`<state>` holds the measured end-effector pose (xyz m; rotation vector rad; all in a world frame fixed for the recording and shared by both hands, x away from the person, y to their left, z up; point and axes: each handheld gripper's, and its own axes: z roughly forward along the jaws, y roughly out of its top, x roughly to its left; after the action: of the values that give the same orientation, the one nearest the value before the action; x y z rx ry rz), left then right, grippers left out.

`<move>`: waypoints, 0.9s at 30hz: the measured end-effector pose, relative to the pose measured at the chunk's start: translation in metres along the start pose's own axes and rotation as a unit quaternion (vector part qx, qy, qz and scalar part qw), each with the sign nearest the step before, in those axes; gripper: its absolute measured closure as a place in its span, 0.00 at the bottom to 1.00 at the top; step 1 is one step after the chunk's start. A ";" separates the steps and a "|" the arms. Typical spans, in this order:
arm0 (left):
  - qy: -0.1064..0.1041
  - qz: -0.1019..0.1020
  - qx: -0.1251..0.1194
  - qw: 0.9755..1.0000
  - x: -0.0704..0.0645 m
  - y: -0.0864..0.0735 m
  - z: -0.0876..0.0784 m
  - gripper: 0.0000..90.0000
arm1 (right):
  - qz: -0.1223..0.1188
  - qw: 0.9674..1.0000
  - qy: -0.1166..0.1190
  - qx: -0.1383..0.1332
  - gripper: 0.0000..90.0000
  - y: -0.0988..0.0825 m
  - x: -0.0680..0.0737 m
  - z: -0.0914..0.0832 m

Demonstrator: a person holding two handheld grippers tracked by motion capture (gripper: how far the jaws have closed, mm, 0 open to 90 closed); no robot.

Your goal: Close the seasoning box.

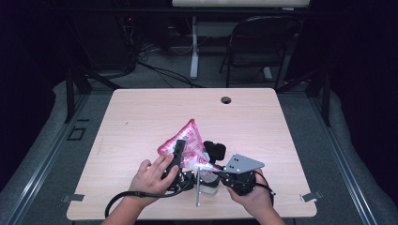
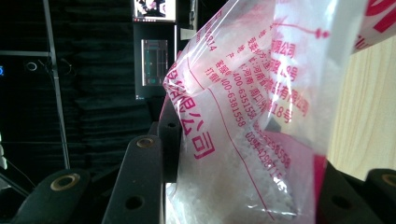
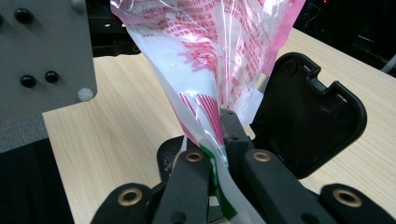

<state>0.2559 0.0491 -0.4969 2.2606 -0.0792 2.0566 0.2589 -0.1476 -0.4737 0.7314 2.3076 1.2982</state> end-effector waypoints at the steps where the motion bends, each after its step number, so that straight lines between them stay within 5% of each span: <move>1: 0.001 0.000 -0.001 1.000 0.000 0.000 0.000 0.73 | 0.002 1.000 0.001 -0.001 1.00 0.000 0.000 0.000; 27: 0.009 0.005 0.000 1.000 -0.001 0.001 0.000 0.73 | 0.009 1.000 -0.003 0.002 1.00 -0.004 -0.003 0.004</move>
<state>0.2560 0.0483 -0.4983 2.2449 -0.0894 2.0808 0.2625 -0.1487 -0.4791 0.7595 2.3041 1.2973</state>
